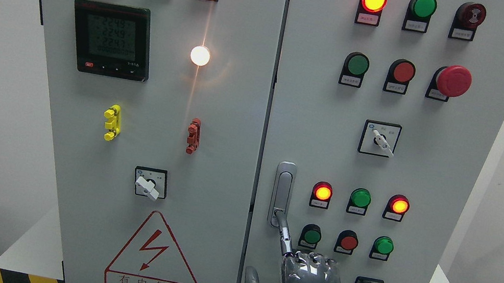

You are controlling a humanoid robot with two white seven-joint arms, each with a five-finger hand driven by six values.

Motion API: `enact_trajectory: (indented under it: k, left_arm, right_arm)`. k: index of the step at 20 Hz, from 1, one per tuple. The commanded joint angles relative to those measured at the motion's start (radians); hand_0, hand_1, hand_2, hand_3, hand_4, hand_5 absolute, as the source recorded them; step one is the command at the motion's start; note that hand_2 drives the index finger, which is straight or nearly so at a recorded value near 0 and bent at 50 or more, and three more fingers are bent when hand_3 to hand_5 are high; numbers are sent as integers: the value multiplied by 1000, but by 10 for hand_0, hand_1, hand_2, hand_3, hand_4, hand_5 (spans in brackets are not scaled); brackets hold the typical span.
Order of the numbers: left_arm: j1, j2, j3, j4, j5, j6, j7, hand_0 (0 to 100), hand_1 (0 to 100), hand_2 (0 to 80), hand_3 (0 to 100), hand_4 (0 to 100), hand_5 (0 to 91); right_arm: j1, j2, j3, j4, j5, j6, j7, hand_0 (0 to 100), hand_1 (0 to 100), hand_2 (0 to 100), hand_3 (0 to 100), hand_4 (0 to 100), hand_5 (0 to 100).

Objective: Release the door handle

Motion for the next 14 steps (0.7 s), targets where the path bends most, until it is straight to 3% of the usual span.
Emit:
enact_trajectory:
  k: [1, 14]
  left_arm:
    - [-26, 0, 0, 29, 0, 0, 1, 120, 556, 0, 0, 0, 0]
    - [-26, 0, 0, 29, 0, 0, 1, 120, 556, 0, 0, 0, 0]
  right_arm:
    - [0, 1, -1, 22, 0, 1, 4, 336, 239, 34, 1000, 1000, 1000]
    - [2, 3, 2, 36, 1, 1, 4, 338, 240, 36, 1000, 1000, 1000]
